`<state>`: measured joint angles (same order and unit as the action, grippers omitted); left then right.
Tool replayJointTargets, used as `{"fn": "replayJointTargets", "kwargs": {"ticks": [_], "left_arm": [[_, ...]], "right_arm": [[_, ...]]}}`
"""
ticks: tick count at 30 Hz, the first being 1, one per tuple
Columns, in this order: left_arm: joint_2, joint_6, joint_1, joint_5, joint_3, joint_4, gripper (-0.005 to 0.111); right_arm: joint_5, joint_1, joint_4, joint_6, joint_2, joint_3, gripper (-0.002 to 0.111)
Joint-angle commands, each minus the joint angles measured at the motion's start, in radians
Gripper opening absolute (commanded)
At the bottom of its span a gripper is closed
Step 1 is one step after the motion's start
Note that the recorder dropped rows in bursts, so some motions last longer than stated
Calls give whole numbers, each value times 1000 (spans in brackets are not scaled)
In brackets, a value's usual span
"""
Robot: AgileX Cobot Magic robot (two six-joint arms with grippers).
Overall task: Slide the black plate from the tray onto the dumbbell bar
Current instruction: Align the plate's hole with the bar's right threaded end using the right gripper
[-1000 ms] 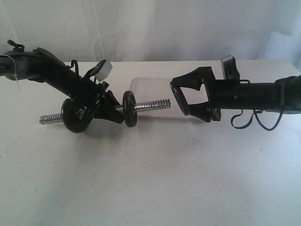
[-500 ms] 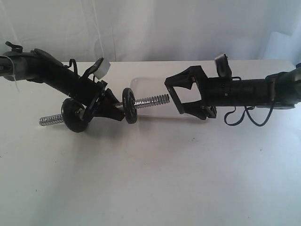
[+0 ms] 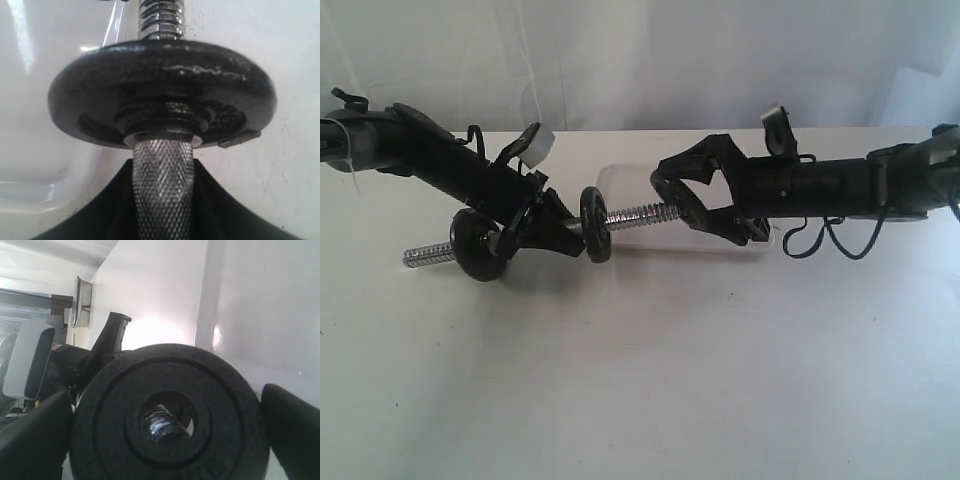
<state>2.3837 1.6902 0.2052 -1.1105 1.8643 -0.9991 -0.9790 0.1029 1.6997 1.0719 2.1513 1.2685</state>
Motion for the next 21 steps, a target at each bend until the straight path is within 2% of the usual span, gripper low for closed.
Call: {"fn": "replayJointTargets", "kwargs": {"ticks": [1, 21], "left_arm": [[-4, 5, 4, -62, -2, -144, 0], [-4, 3, 4, -58, -2, -144, 0]], "right_arm": [[-54, 29, 45, -2, -18, 36, 0], [-61, 35, 45, 3, -18, 32, 0]]}}
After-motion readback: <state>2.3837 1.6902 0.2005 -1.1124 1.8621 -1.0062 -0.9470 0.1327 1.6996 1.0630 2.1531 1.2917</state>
